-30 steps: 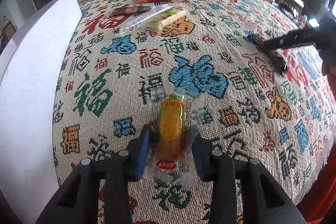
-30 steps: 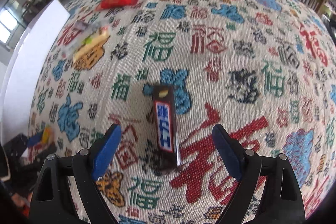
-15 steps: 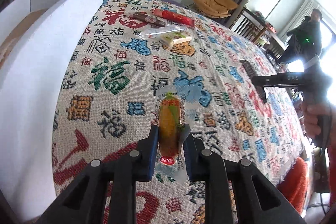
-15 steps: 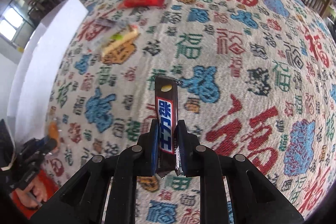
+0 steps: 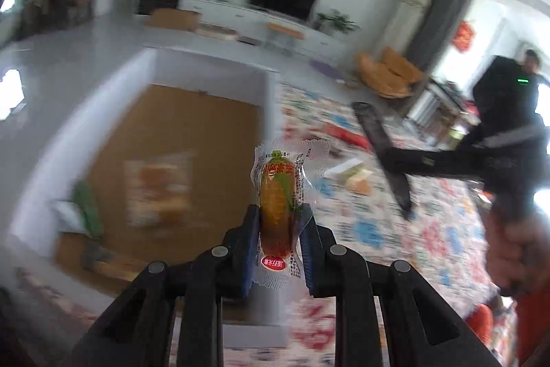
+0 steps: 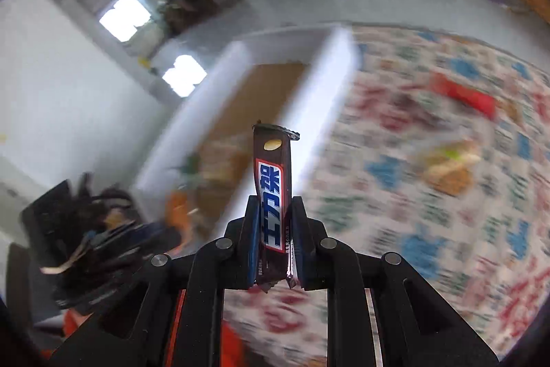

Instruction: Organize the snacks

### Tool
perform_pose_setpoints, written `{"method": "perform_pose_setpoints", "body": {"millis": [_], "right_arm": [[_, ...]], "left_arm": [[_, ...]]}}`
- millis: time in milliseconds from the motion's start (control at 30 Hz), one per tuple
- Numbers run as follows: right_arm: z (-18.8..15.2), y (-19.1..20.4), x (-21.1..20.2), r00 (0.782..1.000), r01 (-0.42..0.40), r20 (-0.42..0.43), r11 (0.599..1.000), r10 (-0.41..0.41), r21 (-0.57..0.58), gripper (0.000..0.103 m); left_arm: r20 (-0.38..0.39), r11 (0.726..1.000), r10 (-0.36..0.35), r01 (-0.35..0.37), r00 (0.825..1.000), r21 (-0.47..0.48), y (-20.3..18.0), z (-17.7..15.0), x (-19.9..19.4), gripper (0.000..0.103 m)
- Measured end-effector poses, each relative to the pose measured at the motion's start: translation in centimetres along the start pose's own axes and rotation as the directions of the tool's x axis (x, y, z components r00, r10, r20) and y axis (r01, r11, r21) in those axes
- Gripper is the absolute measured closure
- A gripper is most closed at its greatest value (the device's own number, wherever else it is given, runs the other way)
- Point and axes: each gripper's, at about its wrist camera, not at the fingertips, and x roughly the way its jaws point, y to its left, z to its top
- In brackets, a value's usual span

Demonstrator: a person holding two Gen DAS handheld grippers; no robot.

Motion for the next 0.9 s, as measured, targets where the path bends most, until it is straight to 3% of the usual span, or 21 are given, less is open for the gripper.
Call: {"method": "perform_pose_setpoints", "body": {"millis": [67,100,133,167,200,300,367,433,500,567,633,700,767,800,833,867,900], "right_arm": [[0.6,4.1,3.0,0.995,-0.096,-0.042,0.995,0.095,-0.022,0.08],[0.5,5.6,4.7,0.989,-0.128,-0.074,0.991,0.126,-0.023,0.072],[0.3,6.7,6.3,0.982,-0.155,-0.108,0.988,0.152,-0.021,0.048],[-0.1,7.4,7.5,0.978,-0.169,-0.13,0.985,0.165,-0.022,0.038],[-0.6,7.8,8.4,0.979,-0.164,-0.129,0.986,0.159,-0.027,0.035],[-2.3,6.1,8.2,0.991,-0.111,-0.075,0.993,0.107,-0.048,0.036],[-3.4,3.1,6.7,1.0,-0.001,-0.011,0.996,0.0,-0.085,0.035],[-5.2,-1.1,4.7,0.988,0.146,0.057,0.983,-0.141,-0.109,0.031],[-7.4,-6.0,2.8,0.948,0.31,0.104,0.944,-0.3,-0.108,0.029],[-10.3,-11.7,0.8,0.883,0.467,0.105,0.88,-0.458,-0.088,0.029],[-13.1,-16.9,-1.4,0.82,0.572,0.084,0.819,-0.567,-0.05,0.029],[-15.5,-20.9,-3.8,0.77,0.635,0.072,0.773,-0.634,0.012,0.029],[-17.9,-24.0,-6.1,0.725,0.679,0.077,0.729,-0.684,0.087,0.029],[-18.8,-25.2,-6.8,0.707,0.693,0.082,0.711,-0.703,0.123,0.028],[-19.3,-25.7,-7.6,0.703,0.689,0.101,0.709,-0.704,0.152,0.016],[-19.9,-26.1,-8.3,0.698,0.682,0.125,0.708,-0.705,0.183,0.013],[-19.8,-26.5,-8.6,0.715,0.659,0.113,0.719,-0.69,0.221,0.01]], "left_arm": [[-0.015,0.99,0.142,-0.142,0.99,-0.001,3.2,0.5,0.2,0.08],[-0.034,0.977,0.213,-0.214,0.976,-0.007,4.6,0.4,0.5,0.071],[-0.058,0.964,0.262,-0.264,0.963,-0.026,5.9,0.1,1.0,0.051],[-0.083,0.951,0.296,-0.302,0.951,-0.064,7.3,-0.4,1.3,0.04],[-0.088,0.945,0.304,-0.312,0.949,-0.095,8.0,-0.9,1.3,0.03],[-0.085,0.951,0.273,-0.282,0.958,-0.126,7.8,-2.8,1.4,0.03],[-0.076,0.963,0.254,-0.26,0.964,-0.078,5.4,-3.7,1.8,0.03],[-0.073,0.982,0.184,-0.187,0.98,-0.026,2.1,-4.1,2.3,0.03],[-0.078,0.996,0.081,-0.078,0.994,0.035,-1.8,-4.5,2.8,0.028],[-0.094,0.993,-0.014,0.025,0.995,0.116,-6.4,-4.8,3.7,0.018],[-0.135,0.972,-0.095,0.121,0.986,0.202,-11.5,-5.9,5.7,0.007],[-0.171,0.956,-0.121,0.161,0.978,0.244,-15.3,-7.3,8.5,0.006],[-0.192,0.958,-0.104,0.151,0.976,0.244,-17.9,-8.6,12.2,0.006],[-0.205,0.961,-0.091,0.14,0.975,0.239,-18.9,-9.3,14.4,0.006],[-0.218,0.963,-0.064,0.117,0.974,0.242,-19.9,-10.0,16.7,0.007],[-0.227,0.963,-0.041,0.099,0.973,0.25,-20.7,-10.6,18.3,0.007],[-0.235,0.962,-0.028,0.09,0.972,0.259,-21.6,-10.9,20.1,0.007]]}}
